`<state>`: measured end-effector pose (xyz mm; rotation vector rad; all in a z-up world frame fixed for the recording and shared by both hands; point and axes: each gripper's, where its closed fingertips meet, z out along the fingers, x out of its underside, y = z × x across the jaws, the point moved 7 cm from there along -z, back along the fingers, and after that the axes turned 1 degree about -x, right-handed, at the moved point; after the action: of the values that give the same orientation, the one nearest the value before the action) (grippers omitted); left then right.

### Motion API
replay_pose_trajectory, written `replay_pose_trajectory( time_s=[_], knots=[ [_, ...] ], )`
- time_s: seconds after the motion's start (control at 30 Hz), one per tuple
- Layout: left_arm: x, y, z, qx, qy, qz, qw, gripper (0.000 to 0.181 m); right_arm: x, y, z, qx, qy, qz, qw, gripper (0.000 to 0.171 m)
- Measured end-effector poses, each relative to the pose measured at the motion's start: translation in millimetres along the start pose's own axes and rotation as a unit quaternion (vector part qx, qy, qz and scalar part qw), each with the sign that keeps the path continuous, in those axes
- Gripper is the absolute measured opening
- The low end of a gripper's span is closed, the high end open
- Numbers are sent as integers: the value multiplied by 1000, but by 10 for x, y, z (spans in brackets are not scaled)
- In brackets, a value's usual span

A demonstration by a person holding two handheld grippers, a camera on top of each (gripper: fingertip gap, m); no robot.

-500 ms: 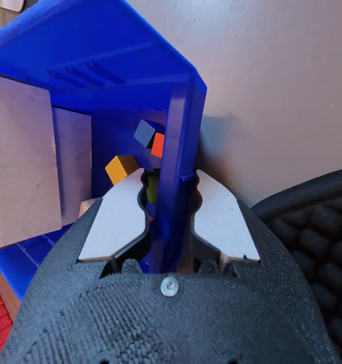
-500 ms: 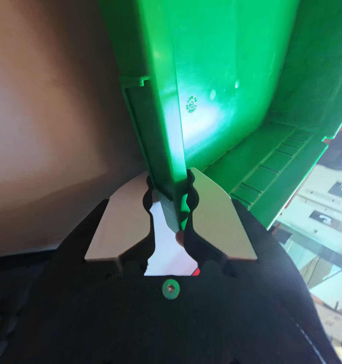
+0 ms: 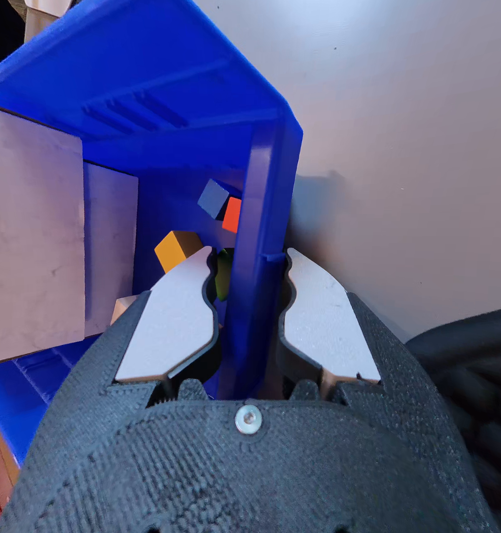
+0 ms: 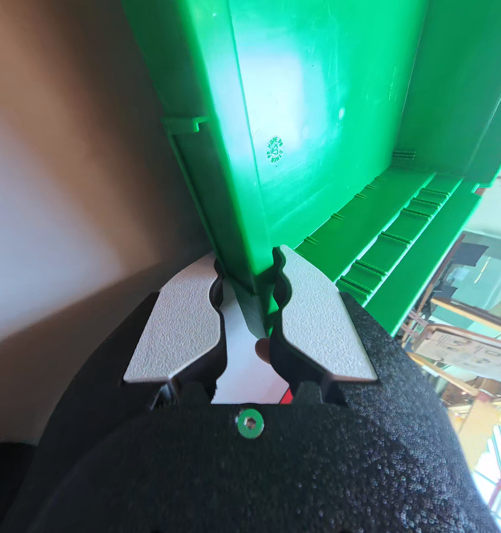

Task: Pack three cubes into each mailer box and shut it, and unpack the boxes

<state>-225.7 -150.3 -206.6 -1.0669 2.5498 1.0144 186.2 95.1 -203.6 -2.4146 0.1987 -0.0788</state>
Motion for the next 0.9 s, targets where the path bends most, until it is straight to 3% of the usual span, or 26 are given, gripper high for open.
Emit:
replay_pose_trajectory(
  time_s=[0.7,0.9],
  knots=[
    [22,171,169,-106,-13,19,994,36,277,-237,280,81,-42,75,993,36],
    [29,191,217,-162,-27,21,986,40,195,-172,43,52,-131,114,983,42]
  ],
)
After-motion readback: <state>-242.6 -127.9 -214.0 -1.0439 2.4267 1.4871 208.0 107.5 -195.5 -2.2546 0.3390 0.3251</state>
